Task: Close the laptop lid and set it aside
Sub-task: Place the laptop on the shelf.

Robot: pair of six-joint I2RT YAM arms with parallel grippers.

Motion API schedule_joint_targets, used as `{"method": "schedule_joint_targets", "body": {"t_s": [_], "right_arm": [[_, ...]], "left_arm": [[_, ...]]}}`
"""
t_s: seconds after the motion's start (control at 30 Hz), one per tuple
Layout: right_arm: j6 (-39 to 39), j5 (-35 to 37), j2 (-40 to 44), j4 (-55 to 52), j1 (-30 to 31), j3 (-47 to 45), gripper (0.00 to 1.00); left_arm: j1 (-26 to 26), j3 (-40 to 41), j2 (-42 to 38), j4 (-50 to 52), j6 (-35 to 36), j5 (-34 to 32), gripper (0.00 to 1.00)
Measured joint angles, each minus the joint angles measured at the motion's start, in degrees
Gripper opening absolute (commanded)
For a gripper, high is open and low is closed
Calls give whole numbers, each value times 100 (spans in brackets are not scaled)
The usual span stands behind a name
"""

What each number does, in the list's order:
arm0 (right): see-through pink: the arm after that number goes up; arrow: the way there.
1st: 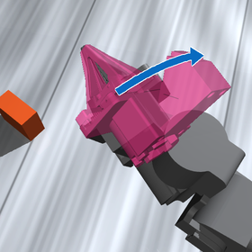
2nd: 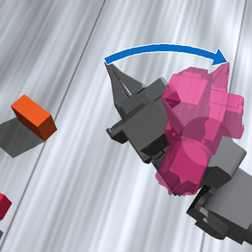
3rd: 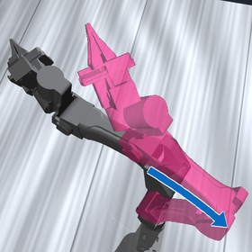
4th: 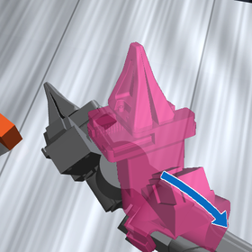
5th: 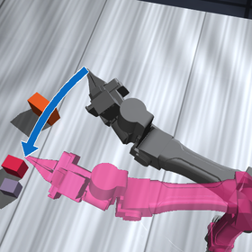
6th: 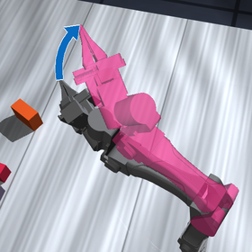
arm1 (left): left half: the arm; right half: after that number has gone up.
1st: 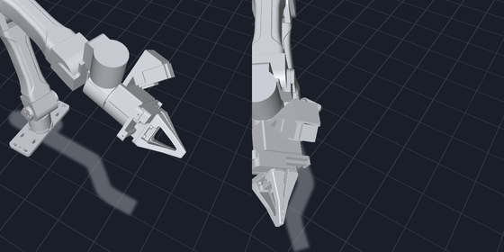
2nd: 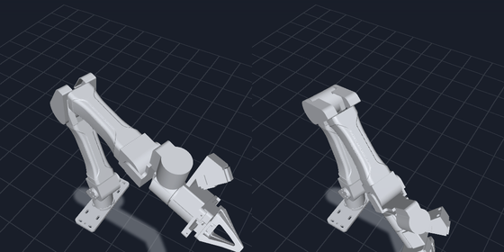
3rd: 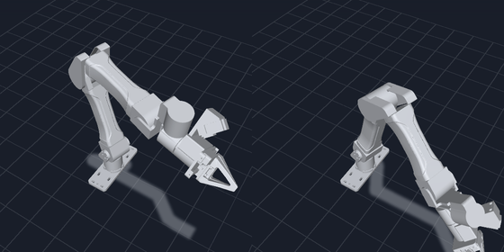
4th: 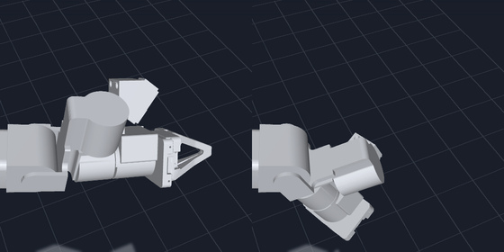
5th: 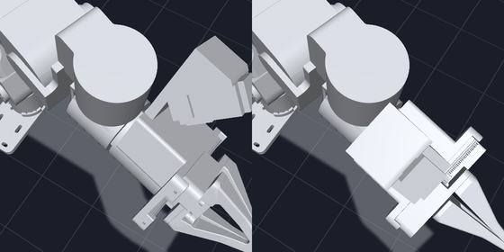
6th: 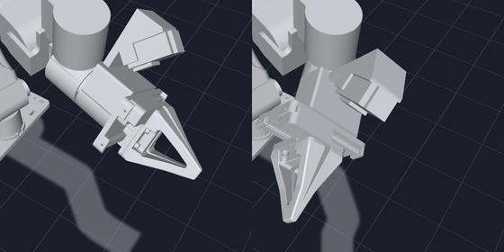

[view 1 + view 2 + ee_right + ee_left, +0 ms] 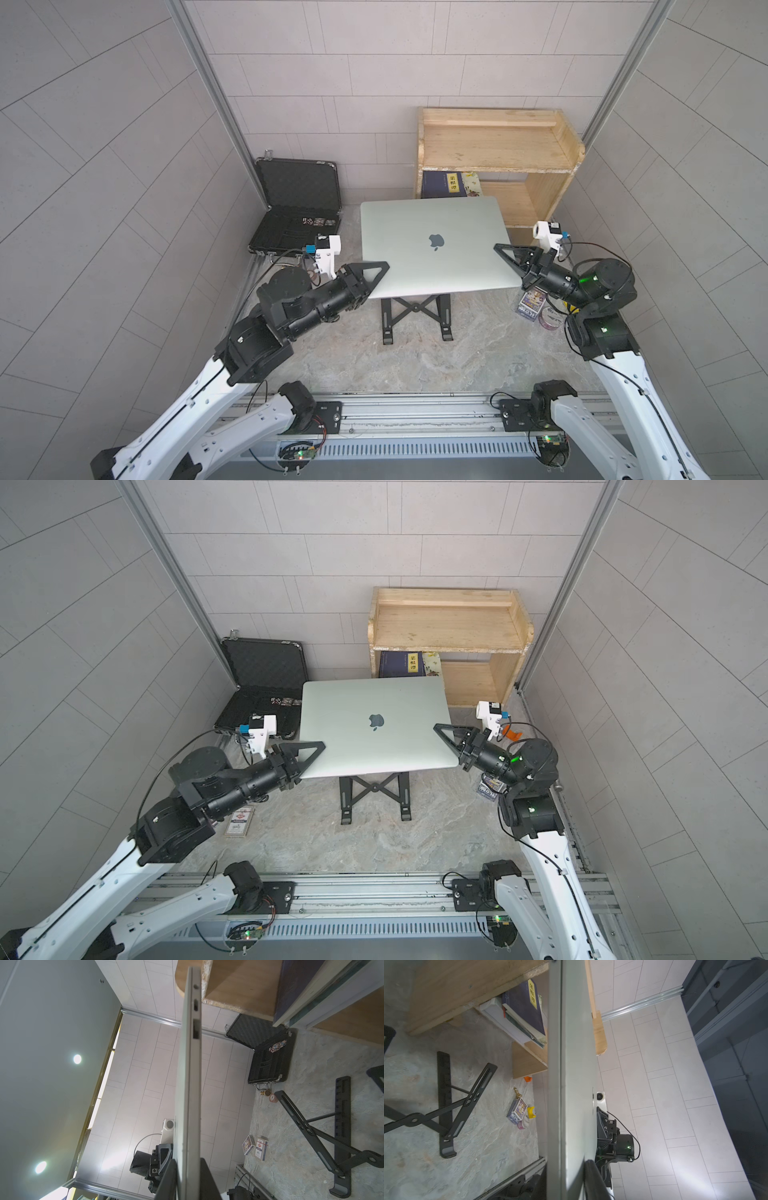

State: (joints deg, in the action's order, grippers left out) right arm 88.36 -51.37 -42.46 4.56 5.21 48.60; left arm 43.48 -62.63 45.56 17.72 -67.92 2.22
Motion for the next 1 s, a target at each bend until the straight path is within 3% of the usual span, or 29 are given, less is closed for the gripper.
{"method": "schedule_joint_targets", "body": {"t_s": [0.37, 1.0], "right_arm": [[363, 83, -417, -109, -380, 531, 0], [520, -70, -1381, -63, -1134, 2168, 0]], "left_arm": [[-673, -385, 817, -868, -603, 811, 13], [-940, -2312, 2494, -1281, -470, 1266, 11]]}}
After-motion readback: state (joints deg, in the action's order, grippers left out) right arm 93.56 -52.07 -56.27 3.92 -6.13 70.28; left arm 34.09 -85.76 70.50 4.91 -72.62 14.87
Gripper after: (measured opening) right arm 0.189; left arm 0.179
